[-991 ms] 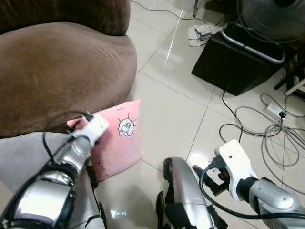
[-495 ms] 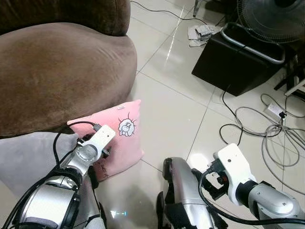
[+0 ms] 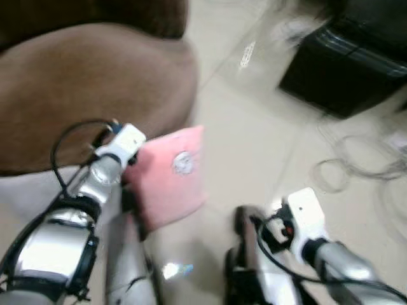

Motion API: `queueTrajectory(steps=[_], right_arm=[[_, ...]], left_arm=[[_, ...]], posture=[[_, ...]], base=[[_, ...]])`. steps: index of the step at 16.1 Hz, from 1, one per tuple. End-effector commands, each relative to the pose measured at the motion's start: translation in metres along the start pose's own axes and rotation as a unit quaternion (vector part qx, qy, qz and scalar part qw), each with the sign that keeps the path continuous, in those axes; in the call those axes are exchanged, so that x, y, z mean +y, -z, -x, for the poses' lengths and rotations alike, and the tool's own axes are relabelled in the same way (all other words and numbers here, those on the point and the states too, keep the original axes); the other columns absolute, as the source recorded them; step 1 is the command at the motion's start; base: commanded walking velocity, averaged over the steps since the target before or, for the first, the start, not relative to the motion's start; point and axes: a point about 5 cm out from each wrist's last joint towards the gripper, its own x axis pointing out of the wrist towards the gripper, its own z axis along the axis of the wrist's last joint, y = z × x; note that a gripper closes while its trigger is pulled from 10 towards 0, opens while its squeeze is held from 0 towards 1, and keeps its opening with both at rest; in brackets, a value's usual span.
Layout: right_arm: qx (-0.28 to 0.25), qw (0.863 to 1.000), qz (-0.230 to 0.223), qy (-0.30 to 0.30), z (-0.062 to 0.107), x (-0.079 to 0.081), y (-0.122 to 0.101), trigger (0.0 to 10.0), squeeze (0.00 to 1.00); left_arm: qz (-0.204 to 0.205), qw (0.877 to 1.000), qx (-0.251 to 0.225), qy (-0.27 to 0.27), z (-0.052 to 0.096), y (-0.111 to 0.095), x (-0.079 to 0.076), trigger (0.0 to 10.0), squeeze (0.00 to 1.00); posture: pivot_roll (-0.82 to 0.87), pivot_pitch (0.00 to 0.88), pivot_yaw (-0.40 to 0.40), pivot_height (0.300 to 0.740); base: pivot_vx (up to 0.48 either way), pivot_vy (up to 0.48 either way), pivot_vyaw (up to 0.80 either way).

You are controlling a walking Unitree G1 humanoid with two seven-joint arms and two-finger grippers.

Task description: Move the pillow to the sofa from floor

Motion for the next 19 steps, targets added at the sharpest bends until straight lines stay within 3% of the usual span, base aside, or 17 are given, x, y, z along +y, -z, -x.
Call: queueTrajectory(steps=[1, 4, 6, 9, 12, 14, 17, 19], right_arm=[[-0.003, 1.0, 0.0, 0.013, 0.0, -0.003, 0.002, 10.0, 0.0], [-0.056, 0.998, 0.005, 0.027, -0.017, -0.001, -0.007, 10.0, 0.0], [-0.075, 0.997, 0.012, 0.034, -0.021, -0.003, -0.013, 10.0, 0.0], [-0.115, 0.991, 0.043, 0.058, -0.021, -0.016, -0.026, 10.0, 0.0], [-0.12, 0.989, 0.053, 0.069, -0.009, -0.017, -0.028, 10.0, 0.0], [-0.122, 0.989, 0.062, 0.058, -0.002, -0.009, -0.028, 10.0, 0.0], [-0.125, 0.989, 0.061, 0.057, 0.002, -0.006, -0.029, 10.0, 0.0], [-0.128, 0.988, 0.061, 0.056, 0.005, -0.003, -0.031, 10.0, 0.0]], left_arm=[[0.007, 1.0, 0.005, 0.005, 0.001, 0.004, -0.002, 10.0, 0.0], [-0.027, 0.999, -0.005, 0.02, 0.001, 0.002, 0.006, 10.0, 0.0], [-0.021, 1.0, -0.008, 0.011, 0.0, 0.0, 0.011, 10.0, 0.0], [0.017, 0.999, -0.037, 0.016, -0.003, -0.016, 0.004, 10.0, 0.0], [0.071, 0.995, -0.046, 0.055, -0.005, -0.029, -0.017, 10.0, 0.0], [0.094, 0.989, -0.029, 0.11, -0.002, -0.028, -0.042, 10.0, 0.0], [0.059, 0.992, -0.018, 0.114, 0.001, -0.021, -0.053, 10.0, 0.0], [0.06, 0.992, -0.004, 0.107, 0.002, -0.013, -0.052, 10.0, 0.0]], posture=[[0.02, 0.356, -0.055, 0.531], [0.06, 0.357, 0.019, 0.531], [0.05, 0.369, 0.04, 0.531], [-0.01, 0.386, 0.042, 0.531], [-0.06, 0.38, 0.031, 0.531], [-0.08, 0.383, 0.026, 0.531], [-0.1, 0.376, 0.022, 0.531], [-0.13, 0.363, 0.014, 0.531]], base=[[0.0, 0.0, 0.0], [0.0, 0.0, 0.0], [0.0, 0.0, 0.0], [0.0, 0.0, 0.0], [0.0, 0.0, 0.0], [0.0, 0.0, 0.0], [0.0, 0.0, 0.0], [0.0, 0.0, 0.0]])
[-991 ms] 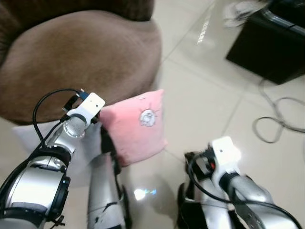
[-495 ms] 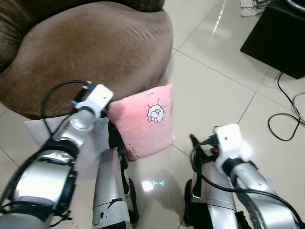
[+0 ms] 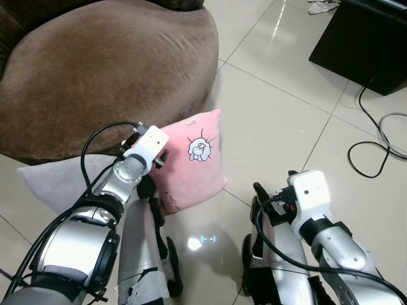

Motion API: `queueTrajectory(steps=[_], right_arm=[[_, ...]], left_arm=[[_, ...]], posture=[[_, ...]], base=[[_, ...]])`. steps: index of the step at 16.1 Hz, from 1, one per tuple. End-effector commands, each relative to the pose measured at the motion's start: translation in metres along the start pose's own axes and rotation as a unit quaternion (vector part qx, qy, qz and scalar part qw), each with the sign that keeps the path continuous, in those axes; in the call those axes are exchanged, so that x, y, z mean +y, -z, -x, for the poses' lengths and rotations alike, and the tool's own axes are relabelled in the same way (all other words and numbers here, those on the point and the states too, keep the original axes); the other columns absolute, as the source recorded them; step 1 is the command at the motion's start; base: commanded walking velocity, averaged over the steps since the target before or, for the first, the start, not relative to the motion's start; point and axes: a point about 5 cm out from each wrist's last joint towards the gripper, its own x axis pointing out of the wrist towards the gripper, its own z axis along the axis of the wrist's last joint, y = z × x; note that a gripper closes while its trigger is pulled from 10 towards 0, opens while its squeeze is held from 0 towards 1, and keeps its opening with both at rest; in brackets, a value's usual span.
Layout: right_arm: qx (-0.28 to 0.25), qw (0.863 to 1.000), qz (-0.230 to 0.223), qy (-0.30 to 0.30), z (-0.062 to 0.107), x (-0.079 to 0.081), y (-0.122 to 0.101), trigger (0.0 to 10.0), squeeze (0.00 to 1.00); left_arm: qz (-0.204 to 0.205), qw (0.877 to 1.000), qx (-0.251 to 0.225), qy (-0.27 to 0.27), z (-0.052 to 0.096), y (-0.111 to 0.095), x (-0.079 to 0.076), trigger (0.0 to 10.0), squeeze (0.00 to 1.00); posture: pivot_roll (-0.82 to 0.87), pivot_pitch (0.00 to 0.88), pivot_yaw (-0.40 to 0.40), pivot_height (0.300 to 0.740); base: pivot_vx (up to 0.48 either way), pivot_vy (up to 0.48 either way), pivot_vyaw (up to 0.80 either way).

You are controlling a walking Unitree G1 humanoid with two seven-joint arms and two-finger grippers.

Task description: Move the pillow to the sofa from floor

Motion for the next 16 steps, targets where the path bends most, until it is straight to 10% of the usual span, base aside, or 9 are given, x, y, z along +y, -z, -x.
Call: queueTrajectory(steps=[1, 7, 8, 14, 16], right_arm=[[0.009, 1.0, -0.002, -0.004, 0.006, 0.004, 0.0, 10.0, 0.0], [0.017, 1.0, -0.004, -0.009, 0.01, 0.006, 0.002, 10.0, 0.0], [0.019, 1.0, -0.005, -0.012, 0.01, 0.008, 0.002, 10.0, 0.0], [0.03, 0.999, -0.004, -0.015, 0.012, 0.009, 0.005, 10.0, 0.0], [0.03, 0.999, -0.006, -0.011, 0.006, 0.007, 0.008, 10.0, 0.0]], left_arm=[[-0.004, 0.999, 0.037, -0.001, 0.005, 0.021, -0.002, 10.0, 0.0], [0.002, 0.998, 0.046, 0.041, 0.005, 0.021, -0.01, 10.0, 0.0], [0.009, 0.997, 0.055, 0.057, 0.006, 0.025, -0.014, 0.4, 0.0], [0.023, 0.992, 0.08, 0.098, 0.01, 0.035, -0.022, 0.0, 0.0], [0.092, 0.991, 0.043, 0.092, 0.007, 0.025, -0.02, 0.0, 0.0]], posture=[[-0.14, 0.358, 0.01, 0.531], [-0.13, 0.357, 0.011, 0.531], [-0.13, 0.355, 0.012, 0.531], [-0.12, 0.353, 0.011, 0.531], [-0.1, 0.348, 0.009, 0.531]], base=[[0.0, 0.0, 0.0], [0.0, 0.0, 0.0], [0.0, 0.0, 0.0], [0.0, 0.0, 0.0], [0.0, 0.0, 0.0]])
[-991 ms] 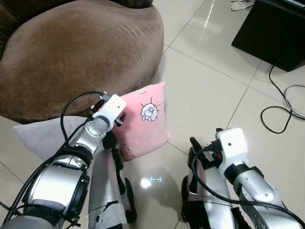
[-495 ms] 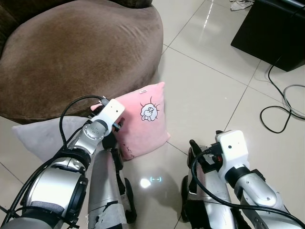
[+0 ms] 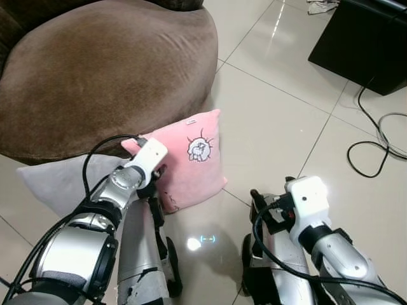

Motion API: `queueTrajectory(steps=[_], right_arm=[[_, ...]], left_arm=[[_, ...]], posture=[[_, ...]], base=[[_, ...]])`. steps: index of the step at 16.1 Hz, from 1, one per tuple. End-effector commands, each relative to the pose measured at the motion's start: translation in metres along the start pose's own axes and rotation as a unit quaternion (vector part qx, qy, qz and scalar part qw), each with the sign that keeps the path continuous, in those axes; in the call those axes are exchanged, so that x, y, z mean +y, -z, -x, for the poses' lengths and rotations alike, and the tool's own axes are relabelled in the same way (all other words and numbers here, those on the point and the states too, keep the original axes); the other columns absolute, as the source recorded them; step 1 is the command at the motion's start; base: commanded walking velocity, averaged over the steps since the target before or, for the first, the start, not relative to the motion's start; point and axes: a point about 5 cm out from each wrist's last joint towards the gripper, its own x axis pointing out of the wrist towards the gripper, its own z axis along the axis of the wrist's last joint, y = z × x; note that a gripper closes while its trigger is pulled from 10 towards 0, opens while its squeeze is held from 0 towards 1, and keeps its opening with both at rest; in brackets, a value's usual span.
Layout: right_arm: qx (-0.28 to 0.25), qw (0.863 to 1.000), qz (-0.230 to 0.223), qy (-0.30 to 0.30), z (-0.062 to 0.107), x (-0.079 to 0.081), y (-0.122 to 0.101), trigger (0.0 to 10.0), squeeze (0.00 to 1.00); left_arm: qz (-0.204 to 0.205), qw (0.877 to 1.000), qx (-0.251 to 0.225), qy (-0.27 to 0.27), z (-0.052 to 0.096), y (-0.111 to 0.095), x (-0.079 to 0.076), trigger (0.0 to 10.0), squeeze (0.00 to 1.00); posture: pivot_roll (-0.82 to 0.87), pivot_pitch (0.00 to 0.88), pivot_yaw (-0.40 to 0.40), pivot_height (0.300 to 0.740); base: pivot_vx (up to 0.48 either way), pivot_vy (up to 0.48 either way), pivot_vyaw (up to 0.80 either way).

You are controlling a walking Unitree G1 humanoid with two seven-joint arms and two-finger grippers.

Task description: Move the pillow to the sofa from floor

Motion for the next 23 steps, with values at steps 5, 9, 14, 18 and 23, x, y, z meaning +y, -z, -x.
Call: queueTrajectory(steps=[5, 9, 14, 18, 23], right_arm=[[-0.009, 0.998, -0.042, 0.035, -0.014, -0.005, 0.009, 10.0, 0.0], [0.018, 0.996, -0.061, 0.069, -0.018, -0.019, 0.028, 10.0, 0.0], [0.079, 0.991, -0.059, 0.086, -0.037, -0.035, 0.066, 10.0, 0.0], [0.079, 0.99, -0.069, 0.093, -0.06, -0.041, 0.066, 10.0, 0.0], [0.056, 0.989, -0.095, 0.099, -0.076, -0.044, 0.058, 10.0, 0.0]], left_arm=[[0.092, 0.984, -0.154, 0.025, 0.012, -0.002, -0.009, 0.0, 0.0], [0.097, 0.963, -0.253, -0.007, 0.055, -0.014, -0.022, 0.0, 0.0], [0.129, 0.972, -0.195, -0.03, 0.076, 0.008, -0.049, 10.0, 0.0], [0.145, 0.978, -0.127, -0.081, 0.091, 0.04, -0.063, 10.0, 0.0], [0.117, 0.988, -0.085, -0.061, 0.083, 0.047, -0.072, 10.0, 0.0]], posture=[[-0.07, 0.222, 0.067, 0.531], [-0.04, 0.076, 0.101, 0.531], [0.03, 0.0, 0.043, 0.54], [0.04, 0.0, 0.0, 0.575], [0.04, 0.0, 0.008, 0.62]], base=[[0.0, 0.0, 0.0], [0.0, 0.0, 0.0], [0.0, 0.0, 0.0], [0.0, 0.0, 0.0], [0.0, 0.0, 0.0]])
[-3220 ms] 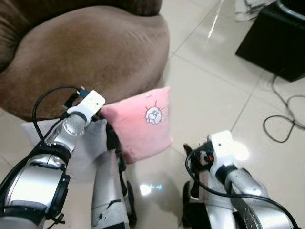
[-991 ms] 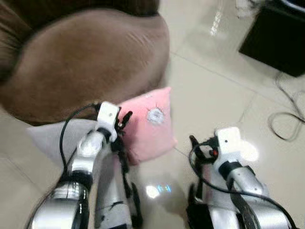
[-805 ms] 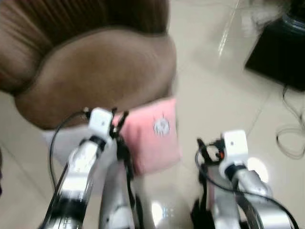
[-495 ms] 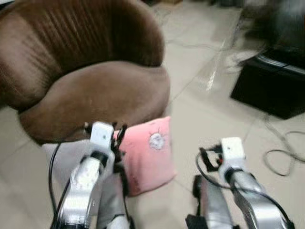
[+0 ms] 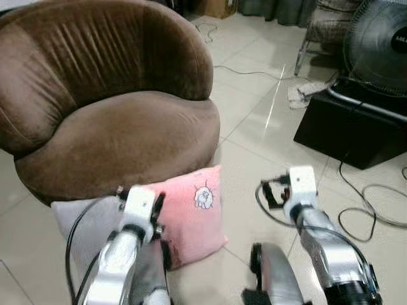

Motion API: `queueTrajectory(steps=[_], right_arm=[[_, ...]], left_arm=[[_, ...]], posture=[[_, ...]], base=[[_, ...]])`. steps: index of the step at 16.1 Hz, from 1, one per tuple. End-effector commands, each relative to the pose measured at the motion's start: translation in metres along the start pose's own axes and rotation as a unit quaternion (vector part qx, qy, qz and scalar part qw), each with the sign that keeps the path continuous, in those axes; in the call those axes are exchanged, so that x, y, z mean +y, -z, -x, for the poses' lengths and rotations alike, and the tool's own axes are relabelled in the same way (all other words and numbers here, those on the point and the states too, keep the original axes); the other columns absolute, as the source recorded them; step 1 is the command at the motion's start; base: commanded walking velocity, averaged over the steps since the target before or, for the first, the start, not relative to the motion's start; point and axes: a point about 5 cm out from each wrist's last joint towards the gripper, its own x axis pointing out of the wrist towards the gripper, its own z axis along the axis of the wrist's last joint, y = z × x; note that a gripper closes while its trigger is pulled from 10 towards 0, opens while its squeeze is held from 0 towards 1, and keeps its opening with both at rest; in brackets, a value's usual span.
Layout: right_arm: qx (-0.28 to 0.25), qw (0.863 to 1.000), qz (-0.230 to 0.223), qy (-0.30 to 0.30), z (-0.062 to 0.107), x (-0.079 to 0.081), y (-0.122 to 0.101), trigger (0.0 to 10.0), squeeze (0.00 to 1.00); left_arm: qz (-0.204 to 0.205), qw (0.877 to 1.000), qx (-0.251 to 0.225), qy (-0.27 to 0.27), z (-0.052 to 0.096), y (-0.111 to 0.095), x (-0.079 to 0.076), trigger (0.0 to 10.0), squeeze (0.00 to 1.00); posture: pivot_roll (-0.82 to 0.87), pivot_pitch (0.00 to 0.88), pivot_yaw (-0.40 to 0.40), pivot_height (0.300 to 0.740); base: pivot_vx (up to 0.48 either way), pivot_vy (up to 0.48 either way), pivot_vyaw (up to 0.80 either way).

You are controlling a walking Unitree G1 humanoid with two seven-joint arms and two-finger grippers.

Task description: Move the pillow to the sofa from floor

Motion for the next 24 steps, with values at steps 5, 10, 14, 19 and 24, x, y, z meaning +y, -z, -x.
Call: queueTrajectory(steps=[5, 10, 14, 19, 24], right_arm=[[0.024, 1.0, -0.015, 0.007, -0.008, 0.004, 0.012, 10.0, 0.0], [0.018, 0.999, -0.012, -0.026, -0.026, 0.019, 0.001, 10.0, 0.0], [0.034, 0.999, -0.013, -0.016, -0.027, 0.014, 0.01, 10.0, 0.0], [0.016, 1.0, -0.011, -0.02, -0.029, 0.013, 0.004, 10.0, 0.0], [0.009, 0.999, 0.012, -0.036, -0.033, 0.015, 0.001, 10.0, 0.0]], left_arm=[[-0.024, 0.999, -0.008, -0.019, -0.011, -0.008, 0.013, 10.0, 0.0], [-0.004, 0.998, -0.005, -0.066, -0.008, -0.008, 0.035, 10.0, 0.0], [-0.007, 0.998, -0.018, -0.065, -0.008, -0.011, 0.038, 10.0, 0.0], [-0.007, 0.997, -0.033, -0.072, -0.012, -0.019, 0.038, 10.0, 0.0], [0.009, 0.995, -0.05, -0.085, -0.021, -0.027, 0.04, 10.0, 0.0]], posture=[[0.05, 0.0, -0.009, 0.67], [0.13, 0.0, -0.031, 0.725], [0.08, 0.0, 0.022, 0.74], [0.11, 0.0, 0.007, 0.74], [0.08, 0.0, 0.015, 0.74]], base=[[0.0, 0.0, 0.0], [0.0, 0.0, 0.0], [0.0, 0.0, 0.0], [0.0, 0.0, 0.0], [0.0, -0.23, 0.0]])
